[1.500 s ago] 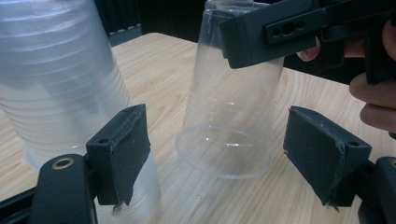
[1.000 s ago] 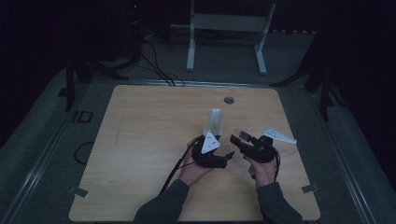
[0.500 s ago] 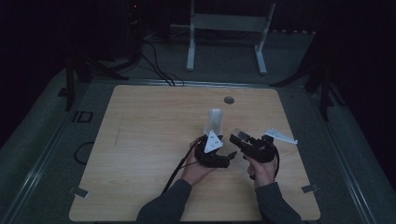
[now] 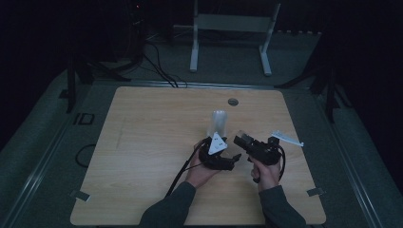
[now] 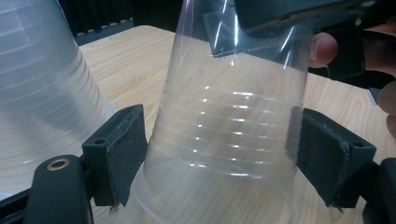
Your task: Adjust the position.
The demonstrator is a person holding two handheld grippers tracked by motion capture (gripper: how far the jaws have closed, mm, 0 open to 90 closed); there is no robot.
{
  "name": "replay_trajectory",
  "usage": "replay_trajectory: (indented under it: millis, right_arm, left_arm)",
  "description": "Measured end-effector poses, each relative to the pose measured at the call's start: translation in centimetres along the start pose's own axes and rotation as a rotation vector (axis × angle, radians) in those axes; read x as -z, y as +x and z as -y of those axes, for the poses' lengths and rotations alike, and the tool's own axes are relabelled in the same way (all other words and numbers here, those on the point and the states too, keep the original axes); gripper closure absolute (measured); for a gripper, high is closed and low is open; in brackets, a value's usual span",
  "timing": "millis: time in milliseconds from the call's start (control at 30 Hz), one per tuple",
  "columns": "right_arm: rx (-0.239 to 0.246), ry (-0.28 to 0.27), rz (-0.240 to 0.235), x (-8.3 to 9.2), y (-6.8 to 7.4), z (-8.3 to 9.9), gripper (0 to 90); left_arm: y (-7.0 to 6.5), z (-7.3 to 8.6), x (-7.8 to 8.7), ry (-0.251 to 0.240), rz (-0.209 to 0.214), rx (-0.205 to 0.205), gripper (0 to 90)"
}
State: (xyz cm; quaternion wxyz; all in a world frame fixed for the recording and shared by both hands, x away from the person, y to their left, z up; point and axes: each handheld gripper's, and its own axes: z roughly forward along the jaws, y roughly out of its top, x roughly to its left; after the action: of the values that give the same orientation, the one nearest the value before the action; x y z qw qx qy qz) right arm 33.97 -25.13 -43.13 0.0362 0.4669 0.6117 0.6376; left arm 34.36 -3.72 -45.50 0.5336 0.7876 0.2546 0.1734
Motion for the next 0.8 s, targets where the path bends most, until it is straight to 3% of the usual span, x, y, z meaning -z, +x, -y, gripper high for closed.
replay_trajectory:
  millis: [400,800]
  right_arm:
    - [-0.053,-0.008,-0.035,0.0,-0.36,0.12,41.2]
    - [-0.065,-0.01,-0.038,0.03,-0.45,0.09,41.1]
  left_arm:
    - [0.02,0.14,-0.21,0.014,-0.011,-0.004,20.4]
    - [-0.05,0.18,-0.21,0.022,-0.011,-0.004,22.5]
